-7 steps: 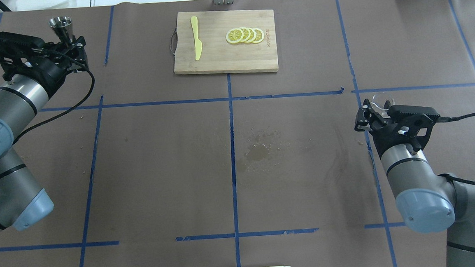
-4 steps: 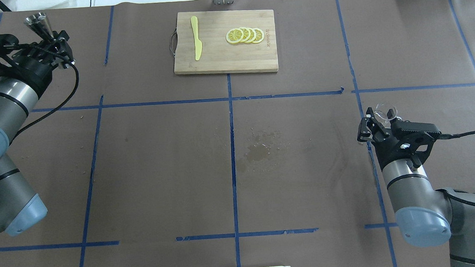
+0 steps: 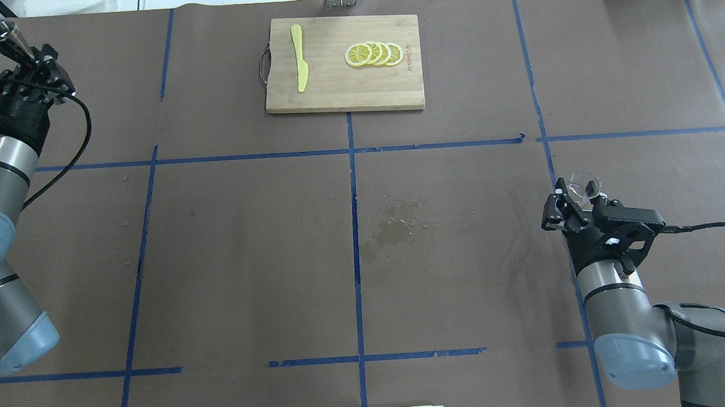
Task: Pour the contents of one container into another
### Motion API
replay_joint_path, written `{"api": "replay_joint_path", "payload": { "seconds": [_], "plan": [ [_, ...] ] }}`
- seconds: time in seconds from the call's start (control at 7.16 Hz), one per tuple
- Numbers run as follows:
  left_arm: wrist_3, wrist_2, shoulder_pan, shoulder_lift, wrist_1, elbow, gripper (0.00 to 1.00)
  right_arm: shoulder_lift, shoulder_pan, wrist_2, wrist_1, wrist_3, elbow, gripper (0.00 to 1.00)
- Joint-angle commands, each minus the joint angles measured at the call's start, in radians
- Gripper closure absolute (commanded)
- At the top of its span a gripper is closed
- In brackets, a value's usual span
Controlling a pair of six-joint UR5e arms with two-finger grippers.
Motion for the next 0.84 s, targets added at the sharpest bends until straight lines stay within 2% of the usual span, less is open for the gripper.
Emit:
{"api": "replay_joint_path", "payload": {
  "seconds": [0.0, 0.28, 0.7],
  "plan": [
    [-0.073, 0.128, 0.082, 0.006, -0.002, 0.047, 1.00, -0.004, 0.000, 0.012, 0.004, -0.005, 0.047, 1.00],
    [-0.145, 0.235, 0.136, 0.023, -0.002, 0.105, 1.00, -0.003, 0.002, 0.032, 0.005, -0.026, 0.090, 1.00],
    [-0.199, 0.390, 0.202, 0.026, 0.001, 0.202, 1.00, -0.003, 0.003, 0.026, 0.005, -0.028, 0.090, 1.00]
  ]
}}
